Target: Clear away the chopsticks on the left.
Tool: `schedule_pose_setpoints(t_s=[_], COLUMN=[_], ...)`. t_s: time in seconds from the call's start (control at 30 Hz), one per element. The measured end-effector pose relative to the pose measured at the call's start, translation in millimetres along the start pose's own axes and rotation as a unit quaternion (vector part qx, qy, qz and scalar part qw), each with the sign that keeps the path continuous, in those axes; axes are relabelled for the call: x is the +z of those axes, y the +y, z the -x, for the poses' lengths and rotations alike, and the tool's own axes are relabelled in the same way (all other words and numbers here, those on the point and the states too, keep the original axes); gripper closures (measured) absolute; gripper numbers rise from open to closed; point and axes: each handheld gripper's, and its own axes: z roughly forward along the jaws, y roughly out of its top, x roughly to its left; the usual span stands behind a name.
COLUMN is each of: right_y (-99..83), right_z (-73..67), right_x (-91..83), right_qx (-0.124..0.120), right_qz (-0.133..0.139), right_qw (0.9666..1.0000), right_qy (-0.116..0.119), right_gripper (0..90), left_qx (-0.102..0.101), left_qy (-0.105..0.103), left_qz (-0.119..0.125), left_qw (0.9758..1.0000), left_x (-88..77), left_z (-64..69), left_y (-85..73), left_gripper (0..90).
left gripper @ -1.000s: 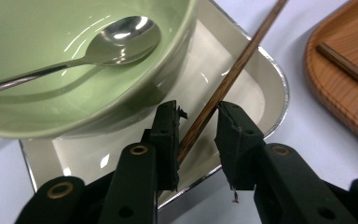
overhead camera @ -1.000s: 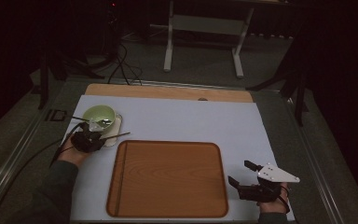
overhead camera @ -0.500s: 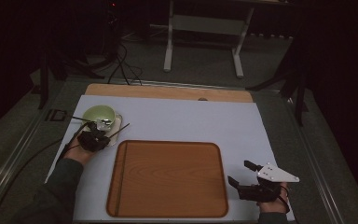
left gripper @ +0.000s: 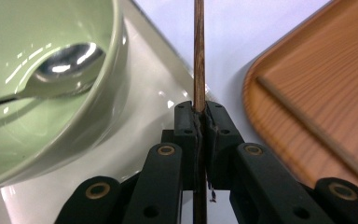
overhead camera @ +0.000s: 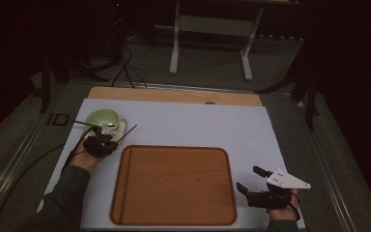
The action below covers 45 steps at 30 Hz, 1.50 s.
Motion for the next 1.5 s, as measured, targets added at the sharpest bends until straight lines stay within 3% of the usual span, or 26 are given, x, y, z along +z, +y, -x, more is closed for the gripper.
schedule_pose_setpoints(t_s=[0.6,1.2,1.5], right_y=[0.2,0.1,-0.1], right_z=[-0.4,-0.6,-0.7], right_x=[0.1,0.4,0.1], right_qx=[0.000,-0.001,0.000], right_qz=[0.000,0.000,0.000], right_qw=[1.0000,1.0000,1.0000], right_qy=[0.001,0.001,0.000], right_gripper=[13.8,13.8,13.8], left_qx=[-0.030,-0.034,-0.043], left_qy=[-0.016,-0.031,-0.049], left_qz=[0.061,0.086,0.105], left_qw=[0.9976,0.9952,0.9923], left_x=[-29.1,-41.7,-45.4], left_z=[7.4,27.1,40.5], left_y=[5.9,13.9,18.4], left_gripper=[85.4,85.3,85.2])
